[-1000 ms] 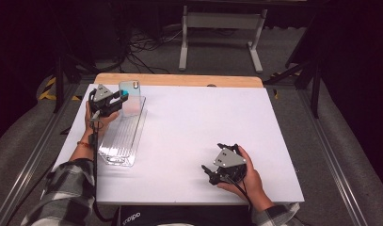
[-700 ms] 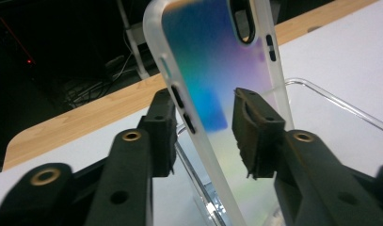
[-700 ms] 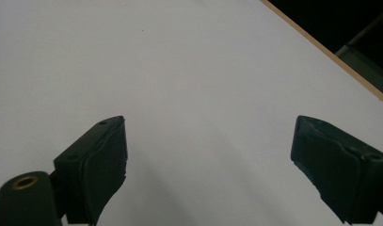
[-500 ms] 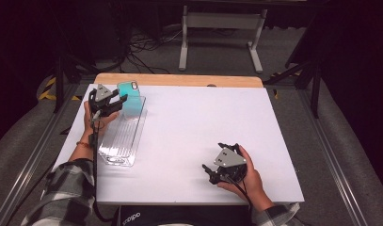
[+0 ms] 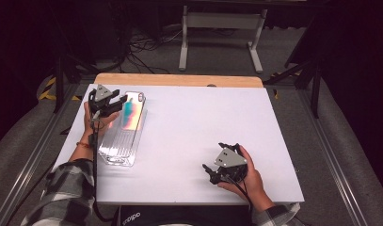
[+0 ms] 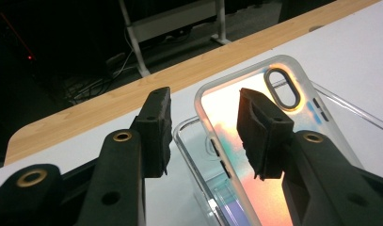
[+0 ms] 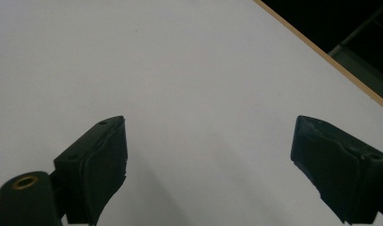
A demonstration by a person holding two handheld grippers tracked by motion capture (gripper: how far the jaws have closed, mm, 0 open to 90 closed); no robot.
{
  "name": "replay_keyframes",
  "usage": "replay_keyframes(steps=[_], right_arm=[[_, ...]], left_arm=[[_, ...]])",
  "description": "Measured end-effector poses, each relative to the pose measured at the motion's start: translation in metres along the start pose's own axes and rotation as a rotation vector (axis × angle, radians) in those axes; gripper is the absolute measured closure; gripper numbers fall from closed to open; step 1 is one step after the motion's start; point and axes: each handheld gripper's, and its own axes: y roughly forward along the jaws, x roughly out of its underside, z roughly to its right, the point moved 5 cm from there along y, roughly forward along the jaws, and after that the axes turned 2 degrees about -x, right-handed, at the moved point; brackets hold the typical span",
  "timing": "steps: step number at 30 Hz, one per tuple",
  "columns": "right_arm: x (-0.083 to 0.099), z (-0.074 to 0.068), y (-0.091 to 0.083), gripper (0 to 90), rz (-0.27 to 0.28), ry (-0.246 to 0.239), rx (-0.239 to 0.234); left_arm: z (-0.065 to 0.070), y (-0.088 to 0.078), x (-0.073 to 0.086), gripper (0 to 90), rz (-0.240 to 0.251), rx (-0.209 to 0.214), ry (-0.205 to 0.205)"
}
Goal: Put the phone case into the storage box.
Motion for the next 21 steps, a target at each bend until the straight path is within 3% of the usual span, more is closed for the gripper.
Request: replay_keyframes(steps=[21], right_arm=[[-0.003, 0.006, -0.008, 12.0, 0.046, 0.011, 0.026]], left_arm=[[0.005, -0.027, -0.01, 48.9, 0.055, 0.069, -0.03]])
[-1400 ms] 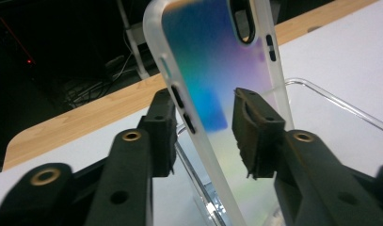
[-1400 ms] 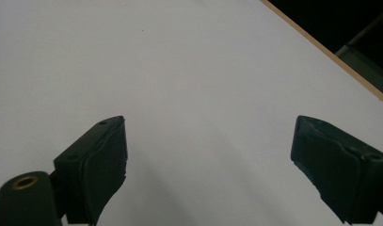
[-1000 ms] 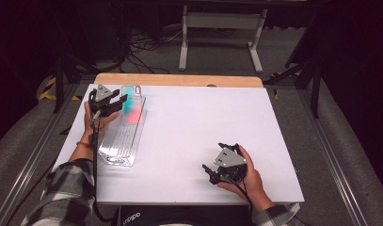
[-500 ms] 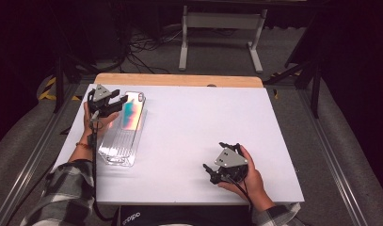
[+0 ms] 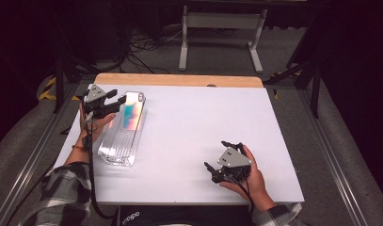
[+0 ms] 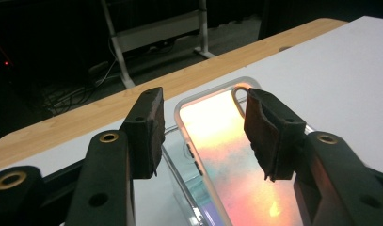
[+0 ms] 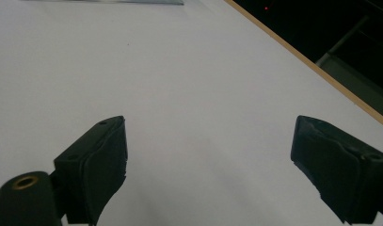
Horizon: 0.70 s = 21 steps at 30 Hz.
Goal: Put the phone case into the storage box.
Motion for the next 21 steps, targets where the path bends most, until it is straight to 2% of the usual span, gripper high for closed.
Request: replay_keyframes(steps=[4, 21], right_arm=[[-0.001, 0.001, -0.001, 12.0, 0.01, 0.006, 0.003], [-0.004, 0.001, -0.004, 11.9, 0.036, 0.013, 0.004]], left_arm=[[0.005, -0.006, -0.003, 47.9, 0.009, -0.008, 0.017], [0.016, -0.027, -0.009, 47.2, 0.056, 0.036, -0.003]])
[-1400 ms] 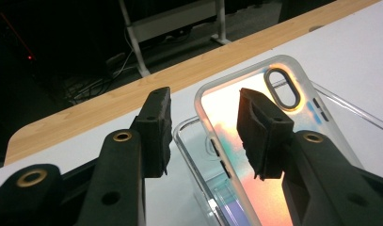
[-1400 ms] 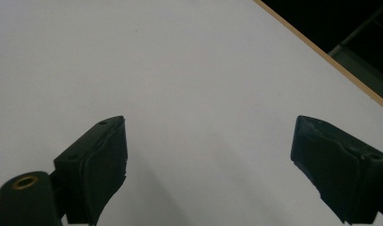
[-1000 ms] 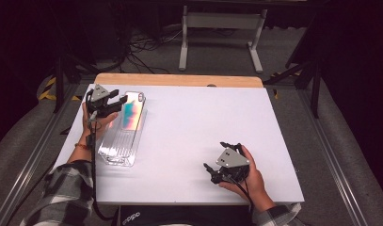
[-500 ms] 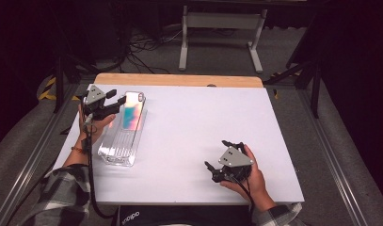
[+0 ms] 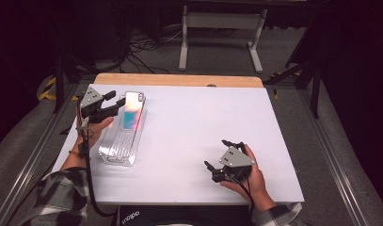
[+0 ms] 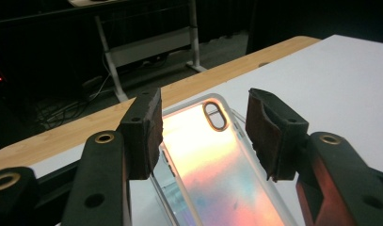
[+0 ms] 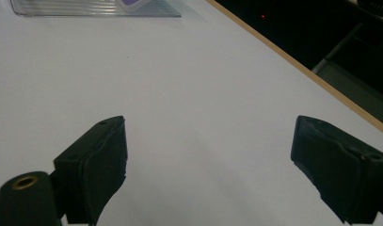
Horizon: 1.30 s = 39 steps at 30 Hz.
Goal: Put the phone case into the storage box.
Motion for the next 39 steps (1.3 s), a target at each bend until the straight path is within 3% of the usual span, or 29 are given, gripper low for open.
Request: replay_keyframes(steps=[19, 39], right_arm=[[-0.002, 0.0, -0.002, 11.9, 0.014, -0.003, 0.0], [-0.002, -0.003, -0.003, 11.9, 0.015, -0.01, -0.006]], left_arm=[[0.022, -0.018, -0.006, 46.5, 0.044, 0.06, 0.033], [0.047, -0.036, -0.014, 45.7, 0.057, 0.108, 0.103]])
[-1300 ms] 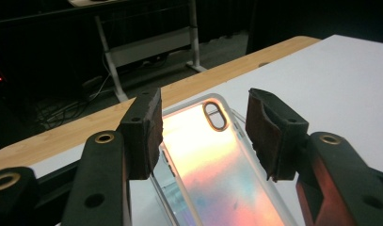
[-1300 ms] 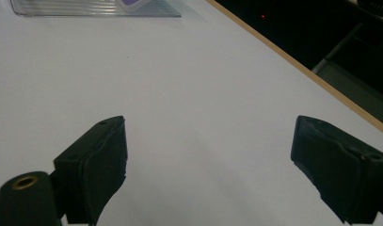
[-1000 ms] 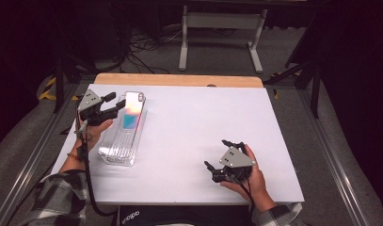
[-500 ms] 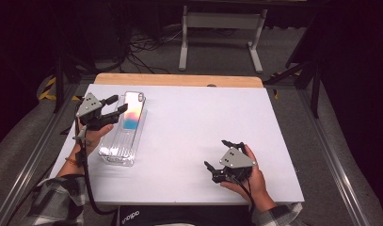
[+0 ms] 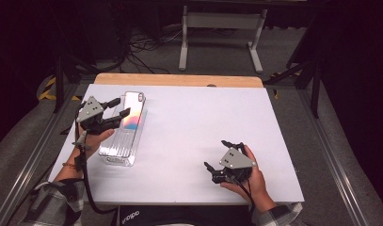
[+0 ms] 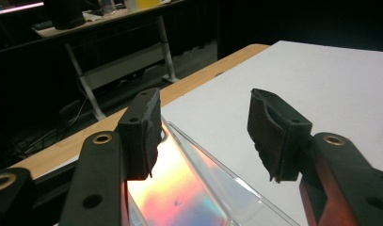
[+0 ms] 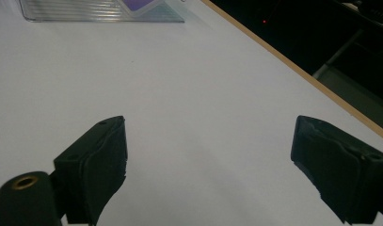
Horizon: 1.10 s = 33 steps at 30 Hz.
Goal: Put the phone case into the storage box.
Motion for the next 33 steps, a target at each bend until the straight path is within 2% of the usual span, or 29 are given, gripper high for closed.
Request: replay_keyframes(steps=[17, 33], right_arm=[[-0.001, -0.001, -0.001, 11.9, 0.008, -0.004, -0.001], [-0.002, -0.002, -0.002, 11.9, 0.012, -0.006, 0.0]], left_arm=[[0.015, -0.011, -0.003, 43.7, 0.002, 0.013, 0.034], [0.03, -0.017, -0.004, 41.2, 0.02, 0.036, 0.047]])
